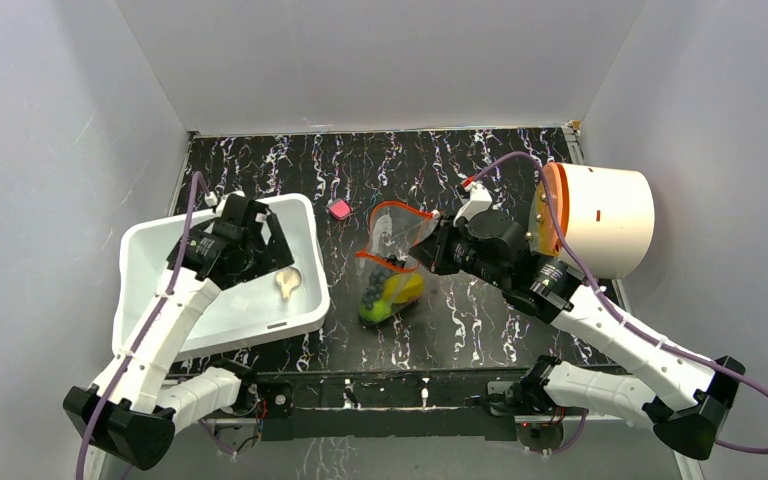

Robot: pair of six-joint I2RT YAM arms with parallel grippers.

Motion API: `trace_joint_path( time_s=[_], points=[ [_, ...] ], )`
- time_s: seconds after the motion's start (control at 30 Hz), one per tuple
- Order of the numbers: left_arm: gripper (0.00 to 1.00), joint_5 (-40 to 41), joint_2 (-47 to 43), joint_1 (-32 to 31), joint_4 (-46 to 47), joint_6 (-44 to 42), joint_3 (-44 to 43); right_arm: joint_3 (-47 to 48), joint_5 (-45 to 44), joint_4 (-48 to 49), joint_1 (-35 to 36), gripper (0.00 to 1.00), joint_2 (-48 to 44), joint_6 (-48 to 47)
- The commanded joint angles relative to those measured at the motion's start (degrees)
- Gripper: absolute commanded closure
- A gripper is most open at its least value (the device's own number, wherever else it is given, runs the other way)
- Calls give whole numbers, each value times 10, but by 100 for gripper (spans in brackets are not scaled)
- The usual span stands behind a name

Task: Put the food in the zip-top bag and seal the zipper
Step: Move the bin to the center of the board.

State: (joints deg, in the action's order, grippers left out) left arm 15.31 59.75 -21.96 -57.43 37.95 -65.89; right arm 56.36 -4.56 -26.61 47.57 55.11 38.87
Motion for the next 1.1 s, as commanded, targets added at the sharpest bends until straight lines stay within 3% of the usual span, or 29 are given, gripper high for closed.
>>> trace_joint_path(
  time_s=[0.0,0.13,0.43,0.57,0.7,0.93,1.07],
  points=[
    [2,126,-7,3,-23,17,36,0,-17,19,2,100,-13,-3],
    [2,159,-9,10,-9,58,70,-18,-34,37,2,100,-17,14],
    [4,107,15,43,51,144,138,-14,-63,7,1,100,-17,33],
    [8,54,31,59,113,122,136,-15,-42,-4,2,100,-2,33],
    [10,18,61,59,139,83,81,-22,-37,-3,1,100,-7,29],
    [23,-144,74,53,230,42,43,-32,-49,-4,2,100,-27,7],
    [24,-162,97,27,233,38,27,-37,-52,-15,2,100,-38,15]
  ],
)
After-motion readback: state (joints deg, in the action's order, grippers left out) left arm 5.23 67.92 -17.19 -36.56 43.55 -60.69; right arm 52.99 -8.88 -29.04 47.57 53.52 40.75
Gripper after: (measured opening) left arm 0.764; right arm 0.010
